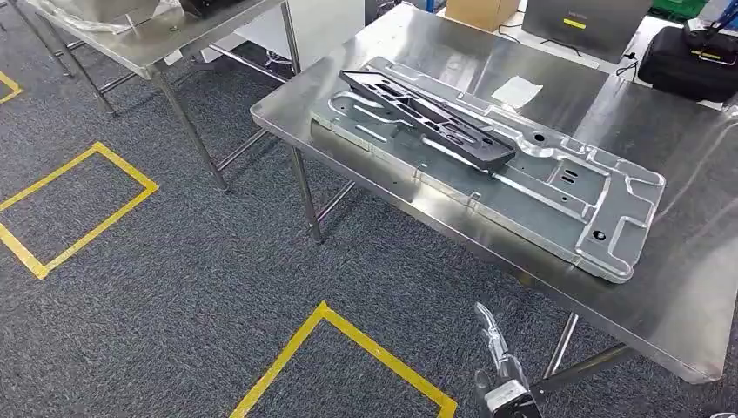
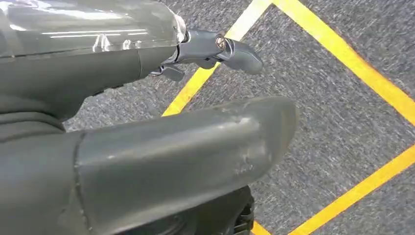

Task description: Take the parts from the cabinet and place them on the table.

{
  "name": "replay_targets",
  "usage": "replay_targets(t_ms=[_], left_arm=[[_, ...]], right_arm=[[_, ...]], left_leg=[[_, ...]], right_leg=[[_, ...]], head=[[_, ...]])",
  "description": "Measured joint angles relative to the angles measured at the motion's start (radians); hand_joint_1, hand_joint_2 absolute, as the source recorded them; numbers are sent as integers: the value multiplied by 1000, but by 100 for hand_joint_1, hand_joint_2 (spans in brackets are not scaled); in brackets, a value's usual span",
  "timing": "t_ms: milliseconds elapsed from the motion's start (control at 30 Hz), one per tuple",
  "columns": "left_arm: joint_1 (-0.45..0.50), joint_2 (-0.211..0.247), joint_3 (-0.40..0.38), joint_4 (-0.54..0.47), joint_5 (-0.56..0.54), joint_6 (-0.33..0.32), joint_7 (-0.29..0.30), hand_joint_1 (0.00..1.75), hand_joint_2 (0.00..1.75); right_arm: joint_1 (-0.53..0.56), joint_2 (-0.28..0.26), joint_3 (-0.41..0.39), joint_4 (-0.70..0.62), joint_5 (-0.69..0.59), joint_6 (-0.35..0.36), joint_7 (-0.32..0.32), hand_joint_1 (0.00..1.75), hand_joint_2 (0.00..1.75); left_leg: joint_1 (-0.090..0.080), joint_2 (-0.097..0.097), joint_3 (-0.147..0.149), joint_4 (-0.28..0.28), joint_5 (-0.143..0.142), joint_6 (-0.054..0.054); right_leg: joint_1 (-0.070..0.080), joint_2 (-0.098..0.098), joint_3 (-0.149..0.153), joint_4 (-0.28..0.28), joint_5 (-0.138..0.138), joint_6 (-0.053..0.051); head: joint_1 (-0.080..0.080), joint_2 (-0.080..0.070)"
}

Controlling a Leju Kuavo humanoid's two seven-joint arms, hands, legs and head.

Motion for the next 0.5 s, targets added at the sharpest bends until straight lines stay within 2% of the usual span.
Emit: replay_targets(t_ms=[67,100,133,167,200,233,300,333,367,400,433,467,500], left_arm=[[1,2,-2,0,0,0,2,0,0],[1,6,-2,0,0,0,3,0,0],[1,7,-3,0,0,0,2,0,0],[0,8,-6,0,0,0,3,0,0],[0,7,-8,0,0,1,2,0,0],[0,5,-10,0,0,3,2,0,0],[0,0,-14,0,0,11,3,0,0],[0,-5,-17,0,0,15,3,0,0],[1,-8,-19,0,0,19,2,0,0],[1,-11,-21,0,0,21,1,0,0],[0,-18,-23,0,0,24,-2,0,0],[-1,-21,-23,0,0,25,-5,0,0],[-4,-25,-24,0,0,28,-10,0,0]], right_arm=[[4,0,3,7,-9,-28,5,0,0],[6,0,10,11,-17,-43,12,0,0],[7,0,17,12,-20,-53,18,0,0],[9,-3,24,11,-18,-68,28,0,0],[12,-11,27,14,-9,-83,42,0,0],[15,-15,33,15,2,-102,57,0,0],[25,-24,42,15,8,-120,83,0,0],[33,-30,44,15,6,-124,91,0,0],[37,-35,45,15,-11,-124,92,0,0],[37,-37,45,15,-29,-123,87,0,0],[36,-41,45,10,-65,-113,74,0,175],[36,-43,45,3,-94,-100,63,0,175],[35,-47,44,-12,-146,-74,32,0,175]], left_leg=[[0,0,0,0,0,0],[-6,0,-1,6,-3,10],[-6,0,2,-3,1,19],[-2,-1,18,-38,18,28],[6,0,36,-62,31,27],[10,0,42,-77,40,35],[12,0,39,-77,41,32],[14,-1,37,-73,39,29],[16,-1,35,-68,36,25],[20,-2,33,-61,31,18],[27,-3,31,-50,25,9],[34,-5,29,-37,17,1],[34,-6,22,-10,1,-17]], right_leg=[[-1,0,0,-1,0,0],[-7,-2,2,-10,6,11],[-7,-1,6,-18,9,15],[3,-2,14,-30,12,20],[0,-2,14,-12,0,18],[0,0,-6,34,-38,19],[-5,0,-78,180,-115,27],[-10,0,-111,245,-136,32],[-14,0,-124,264,-131,37],[-19,-1,-113,237,-102,43],[-25,-1,-81,170,-57,50],[-32,-1,-42,95,-18,59],[-40,2,1,5,0,72]], head=[[0,0],[0,0],[-2,0],[-2,0],[0,0],[4,0],[5,0],[5,0],[5,0],[5,0],[5,0],[5,0],[6,0]])
